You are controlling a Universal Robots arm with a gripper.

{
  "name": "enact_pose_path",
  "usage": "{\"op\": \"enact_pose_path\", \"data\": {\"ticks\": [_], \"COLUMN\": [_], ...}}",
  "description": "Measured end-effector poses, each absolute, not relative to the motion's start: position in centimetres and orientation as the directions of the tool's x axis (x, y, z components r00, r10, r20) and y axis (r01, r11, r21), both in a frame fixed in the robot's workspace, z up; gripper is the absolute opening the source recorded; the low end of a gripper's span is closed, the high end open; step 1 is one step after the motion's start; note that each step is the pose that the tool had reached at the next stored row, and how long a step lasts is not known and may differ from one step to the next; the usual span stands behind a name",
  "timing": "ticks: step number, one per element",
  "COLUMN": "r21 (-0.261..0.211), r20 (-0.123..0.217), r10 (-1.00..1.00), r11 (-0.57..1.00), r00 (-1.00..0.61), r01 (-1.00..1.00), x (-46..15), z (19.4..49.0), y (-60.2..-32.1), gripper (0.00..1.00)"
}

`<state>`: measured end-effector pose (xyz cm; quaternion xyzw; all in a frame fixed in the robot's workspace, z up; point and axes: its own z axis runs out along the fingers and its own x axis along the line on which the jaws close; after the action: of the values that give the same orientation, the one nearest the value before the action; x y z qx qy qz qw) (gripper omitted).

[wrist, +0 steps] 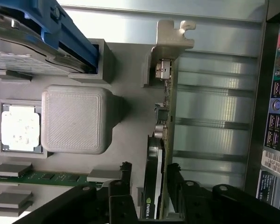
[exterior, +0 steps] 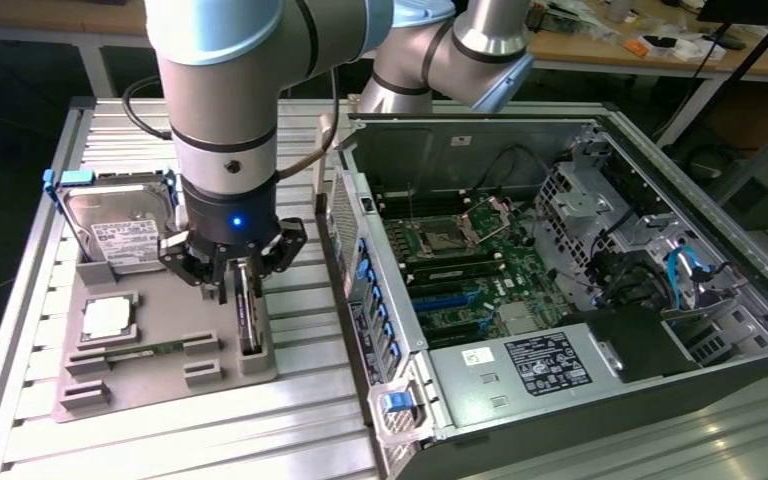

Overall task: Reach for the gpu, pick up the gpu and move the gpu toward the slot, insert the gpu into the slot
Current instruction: 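Pick up the gpu and move the gpu toward the slot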

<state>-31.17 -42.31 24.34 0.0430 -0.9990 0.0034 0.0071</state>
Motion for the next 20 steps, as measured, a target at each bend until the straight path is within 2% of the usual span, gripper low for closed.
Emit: {"op": "enact_pose_path", "data": {"ticks": [3,4,13,20], "r21": [-0.006,-0.006,-0.008,-0.014], "r20": [0.014,0.015,0.014,0.015], "r10": [-0.086,-0.086,-0.086,-0.086], "r11": [0.996,0.996,0.996,0.996], "r00": [-0.996,-0.996,-0.996,-0.996], "r01": [-0.086,-0.086,-0.086,-0.086], "x": [-31.2,-31.2,-31.2,-31.2], "z": [24.2,24.2,24.3,26.3], "y": [-42.3,-42.3,-42.3,-42.1], "gripper": [0.31,0.28,0.28,0.28]}}
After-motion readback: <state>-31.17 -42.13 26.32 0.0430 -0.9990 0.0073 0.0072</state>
